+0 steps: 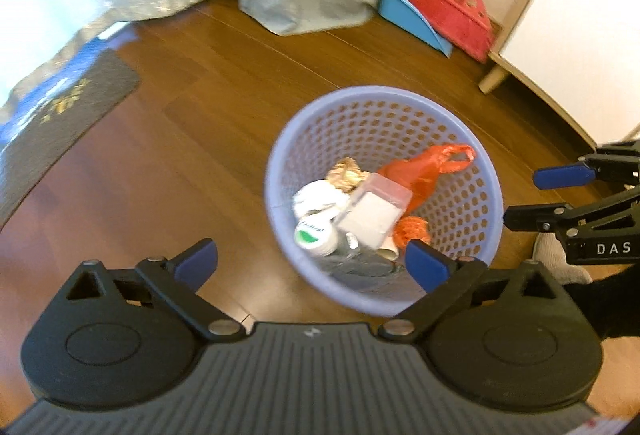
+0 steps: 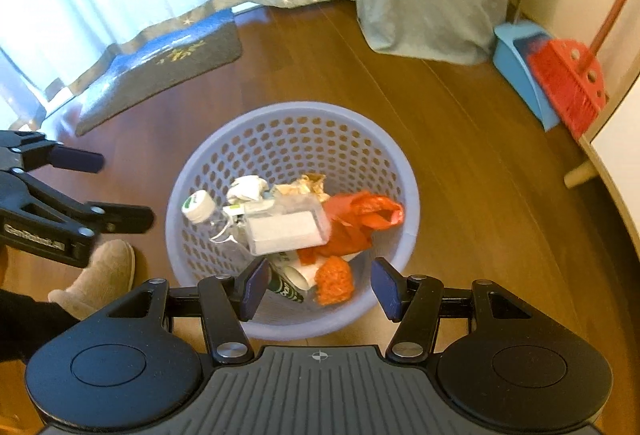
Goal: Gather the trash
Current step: 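Lower the basket to the floor with the right gripper and release it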
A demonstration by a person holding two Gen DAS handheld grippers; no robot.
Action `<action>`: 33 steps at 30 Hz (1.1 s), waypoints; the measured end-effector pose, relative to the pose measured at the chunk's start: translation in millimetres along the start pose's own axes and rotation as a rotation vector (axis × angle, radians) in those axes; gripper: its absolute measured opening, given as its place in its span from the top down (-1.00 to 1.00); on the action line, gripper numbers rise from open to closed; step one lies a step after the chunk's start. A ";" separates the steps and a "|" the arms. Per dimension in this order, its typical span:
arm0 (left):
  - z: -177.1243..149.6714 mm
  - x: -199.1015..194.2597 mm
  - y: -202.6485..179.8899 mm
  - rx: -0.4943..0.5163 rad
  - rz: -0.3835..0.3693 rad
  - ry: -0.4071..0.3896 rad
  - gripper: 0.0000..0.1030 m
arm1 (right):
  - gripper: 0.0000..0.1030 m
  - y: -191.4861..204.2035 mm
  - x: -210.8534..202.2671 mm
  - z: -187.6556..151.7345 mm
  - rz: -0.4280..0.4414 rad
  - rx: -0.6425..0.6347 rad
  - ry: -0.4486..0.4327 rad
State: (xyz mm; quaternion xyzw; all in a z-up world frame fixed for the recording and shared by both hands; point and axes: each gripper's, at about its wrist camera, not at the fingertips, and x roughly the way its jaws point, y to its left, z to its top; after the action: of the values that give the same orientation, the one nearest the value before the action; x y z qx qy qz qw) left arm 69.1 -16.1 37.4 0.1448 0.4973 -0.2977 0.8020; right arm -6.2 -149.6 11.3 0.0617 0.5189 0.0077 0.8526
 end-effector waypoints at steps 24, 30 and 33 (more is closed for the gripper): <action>-104.1 -70.2 -8.9 -0.189 0.087 0.017 -0.97 | -0.05 60.9 -35.4 -65.8 -0.098 0.052 0.002; -107.6 -71.2 -1.7 -0.236 0.109 0.001 -0.97 | -0.05 70.2 -30.4 -66.3 -0.109 -0.004 -0.003; -106.5 -66.5 0.3 -0.249 0.122 0.006 -0.97 | -0.05 70.9 -26.2 -67.3 -0.112 -0.013 0.004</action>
State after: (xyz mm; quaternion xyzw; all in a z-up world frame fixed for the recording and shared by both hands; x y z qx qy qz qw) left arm -28.3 62.6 46.8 0.0748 0.5232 -0.1840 0.8288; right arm -74.3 -74.7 11.9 0.0272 0.5233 -0.0365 0.8509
